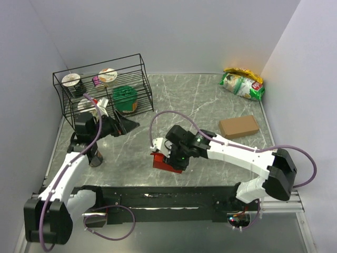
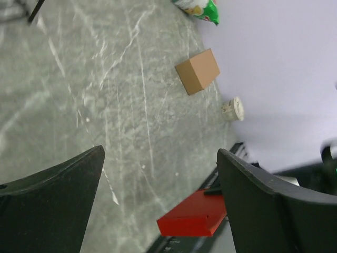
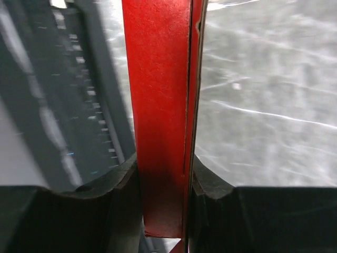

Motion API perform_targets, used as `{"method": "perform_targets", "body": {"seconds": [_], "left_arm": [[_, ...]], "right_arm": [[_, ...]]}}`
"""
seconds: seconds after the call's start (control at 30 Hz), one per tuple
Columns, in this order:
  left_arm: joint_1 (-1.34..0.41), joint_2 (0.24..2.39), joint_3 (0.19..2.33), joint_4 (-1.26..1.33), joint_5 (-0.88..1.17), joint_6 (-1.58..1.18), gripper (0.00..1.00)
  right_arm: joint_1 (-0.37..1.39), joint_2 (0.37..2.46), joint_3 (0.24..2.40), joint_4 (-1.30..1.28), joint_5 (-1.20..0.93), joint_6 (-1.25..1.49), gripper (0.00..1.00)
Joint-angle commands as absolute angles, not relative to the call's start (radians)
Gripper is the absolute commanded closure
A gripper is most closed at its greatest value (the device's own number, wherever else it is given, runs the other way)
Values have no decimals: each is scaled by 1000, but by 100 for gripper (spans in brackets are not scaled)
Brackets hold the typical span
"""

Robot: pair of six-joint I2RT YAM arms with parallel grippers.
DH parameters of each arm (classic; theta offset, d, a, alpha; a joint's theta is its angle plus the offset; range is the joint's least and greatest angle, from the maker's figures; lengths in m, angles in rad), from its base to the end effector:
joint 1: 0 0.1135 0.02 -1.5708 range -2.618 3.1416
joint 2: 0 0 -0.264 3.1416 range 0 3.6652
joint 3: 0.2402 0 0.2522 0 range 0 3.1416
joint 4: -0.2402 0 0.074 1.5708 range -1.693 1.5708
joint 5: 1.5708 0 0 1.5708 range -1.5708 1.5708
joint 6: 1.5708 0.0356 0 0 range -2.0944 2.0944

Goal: Fold the paper box
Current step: Close the paper box at the center of the board.

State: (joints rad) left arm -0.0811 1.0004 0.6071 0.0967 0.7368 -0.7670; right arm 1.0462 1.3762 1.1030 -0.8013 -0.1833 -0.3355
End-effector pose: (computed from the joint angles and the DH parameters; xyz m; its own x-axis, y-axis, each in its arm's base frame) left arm 0.2200 -0.0419 0.2679 -0.6959 -0.4591 -0.5523 0.3022 0.5104 -0.8051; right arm 0.1311 0.2395 0.2683 -0.1214 -0.8561 -0.5024 -0.9896 0.1435 -0.0054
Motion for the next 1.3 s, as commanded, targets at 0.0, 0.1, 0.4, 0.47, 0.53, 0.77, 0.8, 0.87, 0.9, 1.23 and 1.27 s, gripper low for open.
{"method": "perform_targets", "body": {"seconds": [0.0,0.1,0.4,0.47,0.53,0.77,0.8,0.87,0.9,1.23,1.27], "left_arm": [[-124,913,595,189,810,-513,8],[-230,926,643,122,828,-356,16],[-425,1045,746,-74,824,-153,44],[-454,1054,746,-96,813,-150,45],[-472,1069,742,-109,801,-152,48],[-503,1120,735,-152,738,-164,55],[-511,1121,733,-153,741,-161,55],[-518,1118,729,-146,742,-166,56],[-523,1115,727,-146,745,-172,56],[-549,1074,704,-129,742,-215,57],[-549,1068,706,-135,735,-218,58]], "right_arm": [[974,1428,1157,-887,-471,-318,67],[950,1445,1151,-885,-521,-333,67],[897,1442,1135,-864,-549,-319,67],[890,1439,1128,-858,-535,-314,67],[884,1434,1124,-851,-534,-308,67],[870,1410,1111,-842,-526,-307,66],[868,1410,1108,-839,-528,-305,66],[867,1408,1106,-838,-526,-304,66],[867,1410,1106,-836,-523,-302,66],[861,1425,1101,-828,-520,-298,66],[862,1425,1100,-827,-519,-299,66]]}}
